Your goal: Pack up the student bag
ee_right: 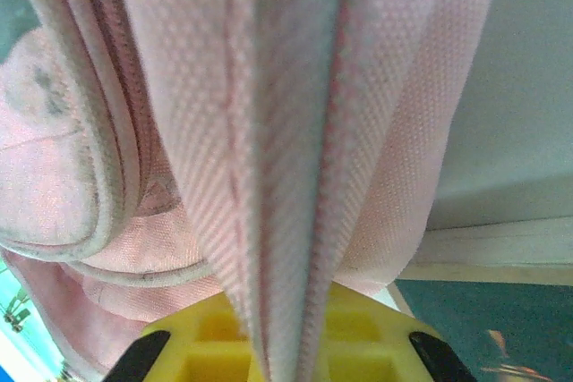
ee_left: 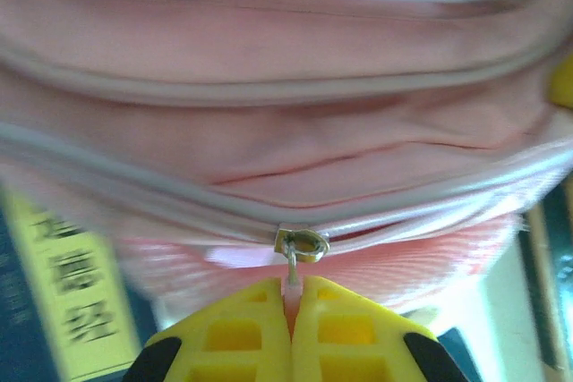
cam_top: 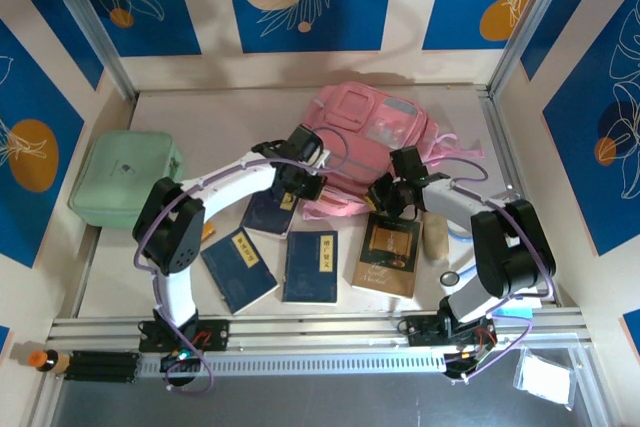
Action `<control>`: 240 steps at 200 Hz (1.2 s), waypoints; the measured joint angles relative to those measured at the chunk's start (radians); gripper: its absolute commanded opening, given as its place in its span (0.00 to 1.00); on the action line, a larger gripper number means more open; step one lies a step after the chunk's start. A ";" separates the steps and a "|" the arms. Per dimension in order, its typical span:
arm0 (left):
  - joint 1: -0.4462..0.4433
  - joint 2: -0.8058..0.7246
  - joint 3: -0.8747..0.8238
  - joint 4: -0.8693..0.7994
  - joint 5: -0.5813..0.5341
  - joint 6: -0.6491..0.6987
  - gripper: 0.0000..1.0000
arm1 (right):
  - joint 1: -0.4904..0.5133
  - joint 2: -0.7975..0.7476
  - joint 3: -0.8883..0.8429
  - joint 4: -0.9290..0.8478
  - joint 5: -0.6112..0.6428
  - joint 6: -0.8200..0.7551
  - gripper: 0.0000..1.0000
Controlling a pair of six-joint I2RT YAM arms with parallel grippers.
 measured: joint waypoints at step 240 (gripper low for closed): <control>-0.047 -0.099 -0.221 0.293 0.224 -0.117 0.00 | -0.342 0.005 0.115 -0.064 -0.028 -0.492 0.24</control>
